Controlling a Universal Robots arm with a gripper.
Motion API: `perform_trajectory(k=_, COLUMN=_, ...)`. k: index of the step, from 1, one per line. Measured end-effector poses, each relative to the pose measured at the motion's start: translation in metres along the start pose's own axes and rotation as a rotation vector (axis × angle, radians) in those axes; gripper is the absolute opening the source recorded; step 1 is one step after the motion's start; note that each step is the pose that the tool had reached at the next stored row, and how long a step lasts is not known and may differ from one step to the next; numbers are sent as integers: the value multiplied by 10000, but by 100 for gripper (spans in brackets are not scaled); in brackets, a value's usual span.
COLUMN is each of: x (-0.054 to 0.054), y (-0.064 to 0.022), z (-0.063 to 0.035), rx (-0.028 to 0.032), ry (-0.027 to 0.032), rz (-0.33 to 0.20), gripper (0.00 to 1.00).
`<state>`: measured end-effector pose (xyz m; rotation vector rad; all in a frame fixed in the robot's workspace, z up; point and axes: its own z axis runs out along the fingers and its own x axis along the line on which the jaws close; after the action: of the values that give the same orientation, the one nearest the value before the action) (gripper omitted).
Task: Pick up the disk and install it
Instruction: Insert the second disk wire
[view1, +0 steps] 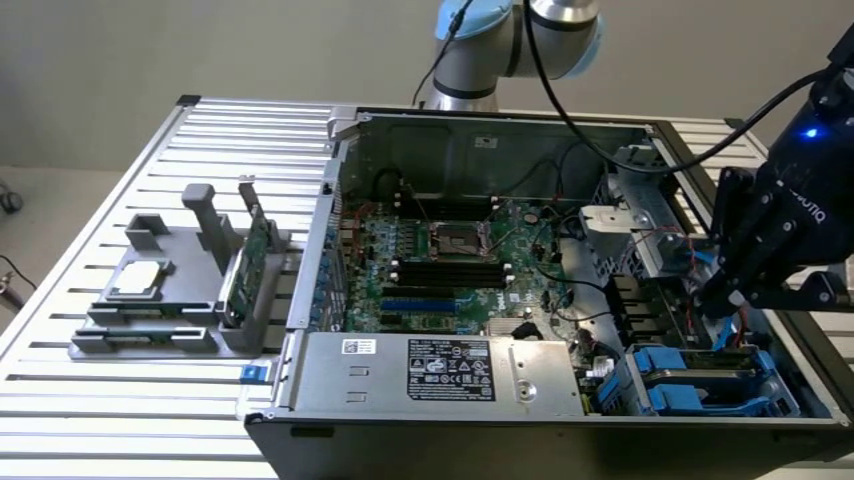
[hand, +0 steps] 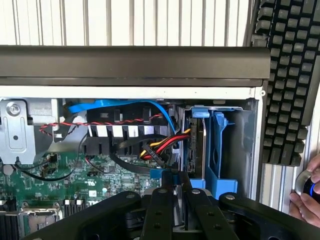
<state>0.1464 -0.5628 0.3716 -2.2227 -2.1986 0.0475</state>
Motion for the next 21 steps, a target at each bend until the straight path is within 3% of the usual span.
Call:
perform_trajectory(k=6, x=-66, y=4, z=92, rx=2, ry=2, rz=0, gripper=16)
perform_trajectory(k=14, x=-154, y=9, z=220, rx=3, ry=69, rz=-3, gripper=16)
perform_trajectory(k=16, x=-165, y=10, z=242, rx=4, ry=134, rz=-5, gripper=16)
perform_trajectory(k=18, x=-178, y=13, z=260, rx=5, ry=241, rz=-7, gripper=16)
perform_trajectory(k=21, x=-213, y=21, z=272, rx=8, ry=462, rz=-14, gripper=16)
